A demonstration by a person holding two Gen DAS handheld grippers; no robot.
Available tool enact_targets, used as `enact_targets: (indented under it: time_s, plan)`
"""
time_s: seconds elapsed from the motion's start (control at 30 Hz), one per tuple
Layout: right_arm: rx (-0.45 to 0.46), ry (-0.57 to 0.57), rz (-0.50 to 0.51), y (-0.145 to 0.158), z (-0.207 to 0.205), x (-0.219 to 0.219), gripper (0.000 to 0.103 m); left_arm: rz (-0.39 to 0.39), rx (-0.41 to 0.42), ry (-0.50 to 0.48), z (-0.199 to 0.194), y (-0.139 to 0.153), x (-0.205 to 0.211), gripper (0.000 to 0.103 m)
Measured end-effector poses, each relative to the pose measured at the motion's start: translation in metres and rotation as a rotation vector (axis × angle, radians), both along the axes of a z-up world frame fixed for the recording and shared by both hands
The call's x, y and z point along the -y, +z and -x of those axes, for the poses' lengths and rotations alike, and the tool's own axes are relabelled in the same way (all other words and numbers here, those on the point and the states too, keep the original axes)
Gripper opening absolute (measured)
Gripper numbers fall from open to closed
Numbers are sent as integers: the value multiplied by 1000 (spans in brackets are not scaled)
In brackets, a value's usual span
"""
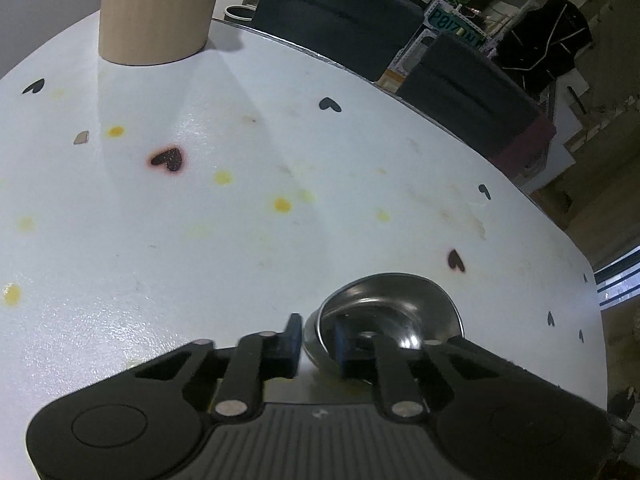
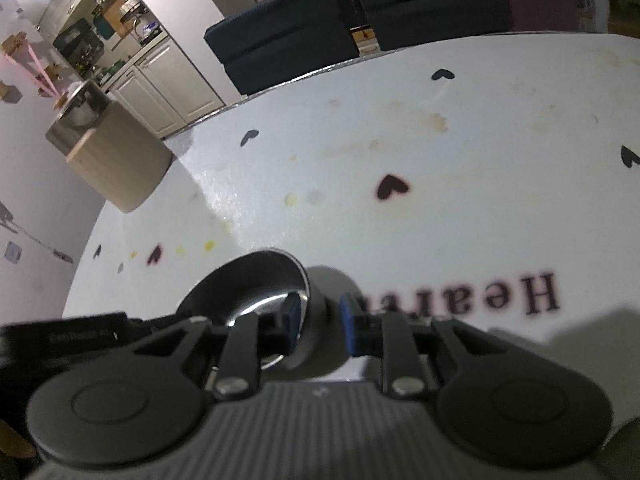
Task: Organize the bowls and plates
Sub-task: 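Close both grippers on opposite rims of the small round steel bowl, then lift the round steel bowl with both grippers over the square bowl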
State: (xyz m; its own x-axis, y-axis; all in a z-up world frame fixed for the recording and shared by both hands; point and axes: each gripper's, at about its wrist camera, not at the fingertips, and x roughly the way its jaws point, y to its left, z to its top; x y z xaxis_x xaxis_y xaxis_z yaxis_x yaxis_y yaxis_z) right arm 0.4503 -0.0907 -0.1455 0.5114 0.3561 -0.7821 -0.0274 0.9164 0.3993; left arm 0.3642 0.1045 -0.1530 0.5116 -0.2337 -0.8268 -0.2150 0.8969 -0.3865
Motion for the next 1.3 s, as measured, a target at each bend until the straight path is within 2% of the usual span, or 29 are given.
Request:
enact_targets:
  time_s: [0.07,0.13,0.2,0.3,0.67,0.97,1.3]
  plan:
    - [3,10,-1,0,0,-1,23,1,-4,-5,0,0,1,12]
    - [6,25,-11,1,0,-2,11,-7,-2,-7,0,1,2,11]
    - [17,37,1,2,-1,-6,9,-9,6,-6,0,3,3,10]
    - [47,53,29,8,2,-9,9,-9,35,-5,3,11,3,10]
    - [143,11,-5,47,28,25,8,16,159,-61,26,56,32,10]
    - [207,-53,-9,78,77,67,8,54,229,-142,57,83,72,10]
    - [266,-99,42,97,129,104,9,84,263,-226,87,95,117,10]
